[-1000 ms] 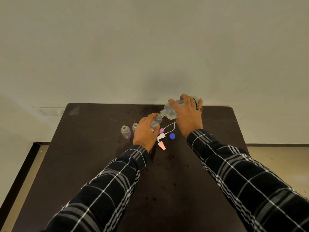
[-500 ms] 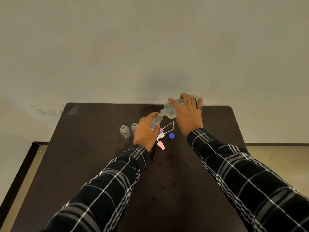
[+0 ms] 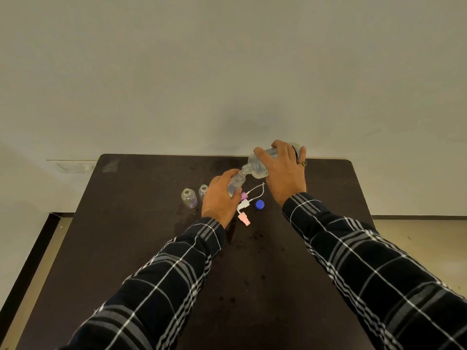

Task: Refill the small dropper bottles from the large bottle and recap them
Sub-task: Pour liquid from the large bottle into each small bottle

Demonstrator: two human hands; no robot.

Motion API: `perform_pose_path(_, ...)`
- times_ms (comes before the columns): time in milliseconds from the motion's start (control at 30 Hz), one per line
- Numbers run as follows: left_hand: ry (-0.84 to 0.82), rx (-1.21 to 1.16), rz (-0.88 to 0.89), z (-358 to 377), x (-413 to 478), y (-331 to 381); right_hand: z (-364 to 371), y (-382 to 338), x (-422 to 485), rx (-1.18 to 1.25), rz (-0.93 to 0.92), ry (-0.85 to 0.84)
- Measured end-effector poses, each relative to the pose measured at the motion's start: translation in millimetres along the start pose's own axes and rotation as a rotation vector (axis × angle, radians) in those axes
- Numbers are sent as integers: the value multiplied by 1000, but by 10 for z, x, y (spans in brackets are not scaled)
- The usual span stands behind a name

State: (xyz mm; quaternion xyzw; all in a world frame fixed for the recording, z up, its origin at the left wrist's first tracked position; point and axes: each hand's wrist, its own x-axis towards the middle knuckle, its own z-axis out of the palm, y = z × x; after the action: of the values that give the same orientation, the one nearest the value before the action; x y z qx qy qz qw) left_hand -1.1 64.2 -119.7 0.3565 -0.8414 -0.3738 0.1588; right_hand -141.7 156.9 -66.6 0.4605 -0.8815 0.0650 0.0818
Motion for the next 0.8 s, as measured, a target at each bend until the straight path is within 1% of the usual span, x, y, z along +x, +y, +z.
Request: perform_pose_path(800,33,-6,18,101,43,-131,23,-6,15,8,9,-29)
